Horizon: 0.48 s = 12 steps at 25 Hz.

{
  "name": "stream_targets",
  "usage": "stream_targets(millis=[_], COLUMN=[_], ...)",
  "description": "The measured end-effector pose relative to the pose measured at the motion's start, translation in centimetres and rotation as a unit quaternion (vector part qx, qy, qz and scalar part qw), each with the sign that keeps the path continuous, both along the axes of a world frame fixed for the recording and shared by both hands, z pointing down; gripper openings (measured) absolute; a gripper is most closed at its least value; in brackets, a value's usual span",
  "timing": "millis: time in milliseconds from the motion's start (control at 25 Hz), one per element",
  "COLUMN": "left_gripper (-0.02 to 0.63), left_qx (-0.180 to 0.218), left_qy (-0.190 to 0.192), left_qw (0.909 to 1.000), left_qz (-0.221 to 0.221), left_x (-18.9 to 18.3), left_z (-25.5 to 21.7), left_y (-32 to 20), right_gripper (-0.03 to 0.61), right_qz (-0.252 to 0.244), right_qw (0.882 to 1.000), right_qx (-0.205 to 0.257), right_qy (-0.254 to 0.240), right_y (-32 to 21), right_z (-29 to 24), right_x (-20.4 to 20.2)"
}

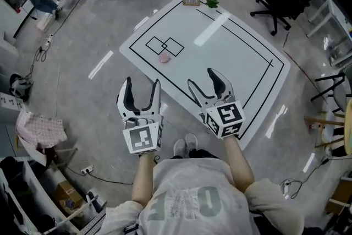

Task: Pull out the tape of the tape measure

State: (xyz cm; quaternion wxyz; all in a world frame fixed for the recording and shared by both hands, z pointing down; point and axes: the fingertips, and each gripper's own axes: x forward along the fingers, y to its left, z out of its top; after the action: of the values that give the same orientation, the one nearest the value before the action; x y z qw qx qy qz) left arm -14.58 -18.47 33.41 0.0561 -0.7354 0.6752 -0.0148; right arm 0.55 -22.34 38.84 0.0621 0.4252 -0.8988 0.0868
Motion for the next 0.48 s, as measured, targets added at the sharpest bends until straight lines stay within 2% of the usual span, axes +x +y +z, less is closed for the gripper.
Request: stream_targets(millis=[200,320,480], left_gripper=[0.301,0.301,0.301], left_qx=[-0.021,-0.033,-0.054], left_qy=[-0.001,0.001,0.014], left_qw=[0.9995,0.9987,0.9967], left_qz=[-0.025,-0.039,-0.059], left_x=[-3.4,-5.2,-7.4], left_z=[2.5,4.8,8.4], left_y=[-3.2,-5.4,-7.6], right_gripper=[0.296,0.296,0.296], right_qz=[-0.014,-0.013,-0.018], right_qw=[0.999,0.997,0.989], right_qx=[-0.019,-0.044,-0.080], right_qy=[0.036,0.062,0.120], right_y=[-6.2,-9.9,-13.5], right_z=[3.2,7.1,13.1], right_x=[-4.8,-7.3,-9.9])
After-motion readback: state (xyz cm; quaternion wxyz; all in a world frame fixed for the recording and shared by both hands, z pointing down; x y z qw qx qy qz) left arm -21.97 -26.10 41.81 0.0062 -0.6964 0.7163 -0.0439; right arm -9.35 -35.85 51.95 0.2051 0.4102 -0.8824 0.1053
